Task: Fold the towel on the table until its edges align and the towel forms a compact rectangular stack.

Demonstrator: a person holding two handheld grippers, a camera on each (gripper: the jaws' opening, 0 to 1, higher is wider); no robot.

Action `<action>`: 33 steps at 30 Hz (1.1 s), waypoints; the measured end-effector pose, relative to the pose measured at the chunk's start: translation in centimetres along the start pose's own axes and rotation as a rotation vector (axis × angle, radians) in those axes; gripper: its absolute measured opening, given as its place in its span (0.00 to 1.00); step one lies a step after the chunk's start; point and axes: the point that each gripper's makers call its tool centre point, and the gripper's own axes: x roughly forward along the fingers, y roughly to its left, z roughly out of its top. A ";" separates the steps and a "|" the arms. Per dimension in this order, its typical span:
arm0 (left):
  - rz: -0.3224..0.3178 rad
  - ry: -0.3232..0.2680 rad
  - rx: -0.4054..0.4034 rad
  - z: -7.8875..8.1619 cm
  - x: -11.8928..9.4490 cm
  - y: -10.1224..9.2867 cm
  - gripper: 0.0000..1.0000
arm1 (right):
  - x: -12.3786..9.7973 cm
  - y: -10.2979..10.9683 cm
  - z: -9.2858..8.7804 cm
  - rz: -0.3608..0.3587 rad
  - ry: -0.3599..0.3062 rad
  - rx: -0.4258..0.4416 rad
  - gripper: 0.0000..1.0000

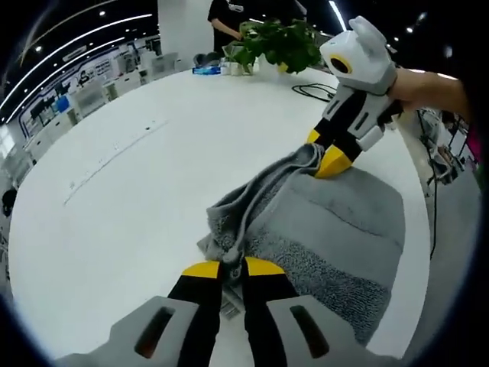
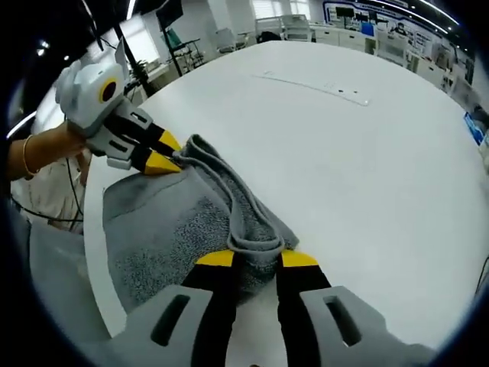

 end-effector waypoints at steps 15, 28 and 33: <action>0.030 -0.010 -0.013 0.3 0.3 0.9 0.08 | 0.4 -1.1 1.0 -0.071 0.016 -0.045 0.17; 0.051 0.040 -0.024 0.5 -0.2 1.1 0.12 | -0.2 -1.5 1.3 -0.135 0.002 -0.040 0.22; 0.082 -0.029 -0.092 1.0 -1.2 1.8 0.19 | -1.2 -1.8 1.4 -0.141 -0.011 -0.017 0.26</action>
